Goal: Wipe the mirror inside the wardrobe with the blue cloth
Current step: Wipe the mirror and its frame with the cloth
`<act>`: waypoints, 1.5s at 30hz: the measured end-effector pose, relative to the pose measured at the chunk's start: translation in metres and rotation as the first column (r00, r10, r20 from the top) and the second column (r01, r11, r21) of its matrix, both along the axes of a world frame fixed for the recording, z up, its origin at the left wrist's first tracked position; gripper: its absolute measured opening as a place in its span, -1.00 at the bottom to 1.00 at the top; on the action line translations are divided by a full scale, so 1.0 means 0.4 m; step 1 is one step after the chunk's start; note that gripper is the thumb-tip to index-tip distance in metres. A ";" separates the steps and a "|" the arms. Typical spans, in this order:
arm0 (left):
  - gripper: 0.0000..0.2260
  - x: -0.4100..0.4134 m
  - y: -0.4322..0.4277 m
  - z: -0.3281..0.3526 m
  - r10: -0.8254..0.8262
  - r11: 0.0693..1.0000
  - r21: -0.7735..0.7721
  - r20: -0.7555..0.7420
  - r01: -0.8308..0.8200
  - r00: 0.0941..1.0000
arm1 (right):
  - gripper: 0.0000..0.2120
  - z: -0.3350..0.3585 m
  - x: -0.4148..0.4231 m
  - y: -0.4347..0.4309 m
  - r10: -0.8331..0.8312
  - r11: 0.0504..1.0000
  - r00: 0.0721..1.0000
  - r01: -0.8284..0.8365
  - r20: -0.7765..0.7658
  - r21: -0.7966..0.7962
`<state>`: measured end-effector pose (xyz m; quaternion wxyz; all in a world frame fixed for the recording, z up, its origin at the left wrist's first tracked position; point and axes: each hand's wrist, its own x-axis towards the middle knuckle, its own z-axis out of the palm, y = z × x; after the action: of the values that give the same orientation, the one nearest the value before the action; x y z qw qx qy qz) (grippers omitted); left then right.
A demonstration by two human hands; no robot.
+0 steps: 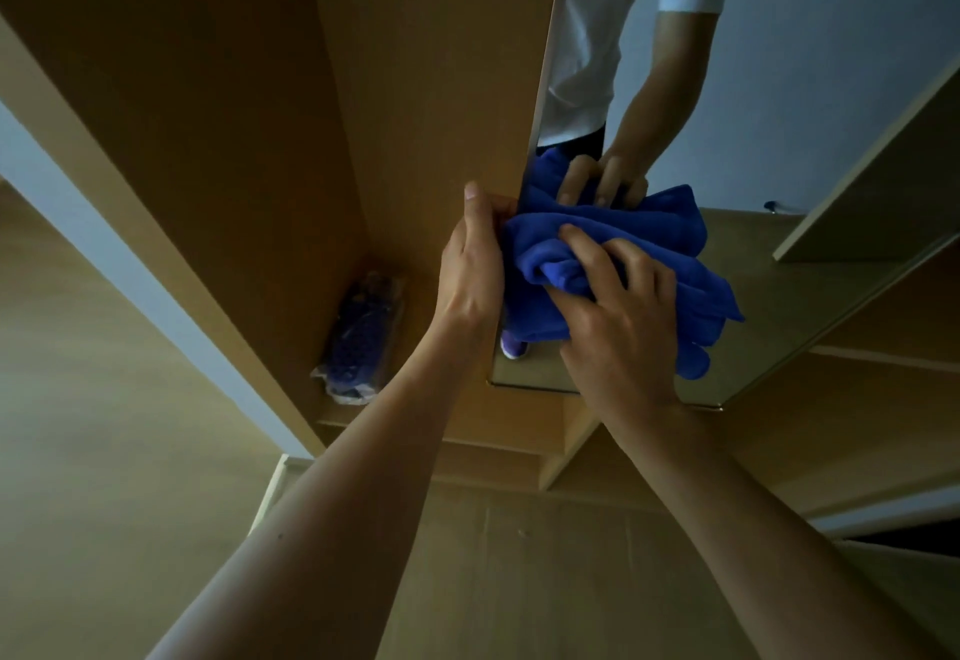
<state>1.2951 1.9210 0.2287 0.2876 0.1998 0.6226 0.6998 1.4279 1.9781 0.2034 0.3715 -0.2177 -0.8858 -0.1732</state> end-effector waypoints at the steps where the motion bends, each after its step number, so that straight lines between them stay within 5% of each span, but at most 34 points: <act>1: -0.35 -0.003 0.003 -0.011 -0.002 1.000 0.004 -0.001 0.002 1.000 | -0.74 -0.013 -0.003 0.002 -0.004 1.000 1.000 0.004 -0.011 -0.004; 24: -0.56 -0.017 -0.011 -0.164 -0.045 0.997 -0.077 -0.207 0.029 0.977 | -0.66 -0.278 -0.009 -0.001 -0.045 0.998 0.996 0.049 0.074 -0.040; 38: -0.68 -0.016 -0.003 -0.210 -0.009 0.999 0.045 -0.199 0.019 0.980 | -0.63 -0.474 -0.005 -0.014 0.021 0.988 0.991 -0.001 0.132 -0.153; 45: -0.77 -0.018 0.002 -0.212 -0.002 0.997 0.073 -0.220 0.018 0.975 | -0.68 -0.534 0.000 -0.017 0.046 0.974 0.949 0.027 0.313 -0.225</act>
<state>1.2879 1.9220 0.1440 0.2127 0.2898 0.6229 0.6948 1.4281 1.9712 -0.0101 0.1983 -0.2238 -0.9488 -0.1020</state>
